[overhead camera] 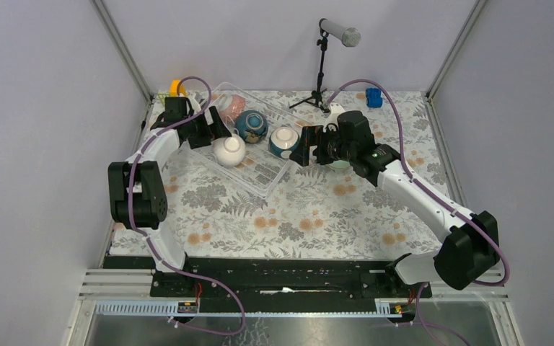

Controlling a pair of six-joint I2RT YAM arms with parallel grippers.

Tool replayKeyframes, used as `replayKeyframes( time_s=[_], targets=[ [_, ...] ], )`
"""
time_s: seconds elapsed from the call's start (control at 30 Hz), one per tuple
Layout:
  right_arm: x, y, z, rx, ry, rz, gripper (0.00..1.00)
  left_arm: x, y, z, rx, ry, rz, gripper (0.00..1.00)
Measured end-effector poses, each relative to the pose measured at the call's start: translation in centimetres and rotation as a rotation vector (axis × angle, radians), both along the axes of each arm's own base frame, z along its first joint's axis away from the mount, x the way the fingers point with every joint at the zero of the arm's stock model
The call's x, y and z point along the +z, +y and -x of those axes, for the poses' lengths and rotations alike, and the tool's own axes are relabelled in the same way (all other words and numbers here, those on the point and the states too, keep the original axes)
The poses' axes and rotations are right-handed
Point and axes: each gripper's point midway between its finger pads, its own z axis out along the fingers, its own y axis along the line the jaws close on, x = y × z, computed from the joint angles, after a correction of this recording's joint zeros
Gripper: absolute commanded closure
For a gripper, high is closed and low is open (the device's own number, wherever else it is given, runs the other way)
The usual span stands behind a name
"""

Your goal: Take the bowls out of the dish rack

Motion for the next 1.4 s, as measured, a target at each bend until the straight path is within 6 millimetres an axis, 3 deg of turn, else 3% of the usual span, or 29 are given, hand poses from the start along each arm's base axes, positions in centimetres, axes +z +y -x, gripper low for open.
replayKeyframes(
  time_s=[0.67, 1.0, 1.27, 1.4],
  targets=[
    [0.0, 0.0, 0.0, -0.001, 0.001, 0.000, 0.01, 1.8, -4.3, 1.6, -0.086, -0.027, 0.081, 0.07],
    [0.0, 0.0, 0.0, -0.003, 0.003, -0.002, 0.03, 2.8, -9.2, 3.8, -0.213, -0.019, 0.126, 0.09],
    [0.0, 0.0, -0.1, -0.012, 0.007, -0.004, 0.03, 2.7, -9.5, 4.1, -0.213, -0.007, 0.129, 0.06],
    [-0.2, 0.0, -0.1, -0.013, 0.011, 0.000, 0.10, 1.8, -9.1, 4.2, -0.180, 0.017, 0.080, 0.04]
  ],
)
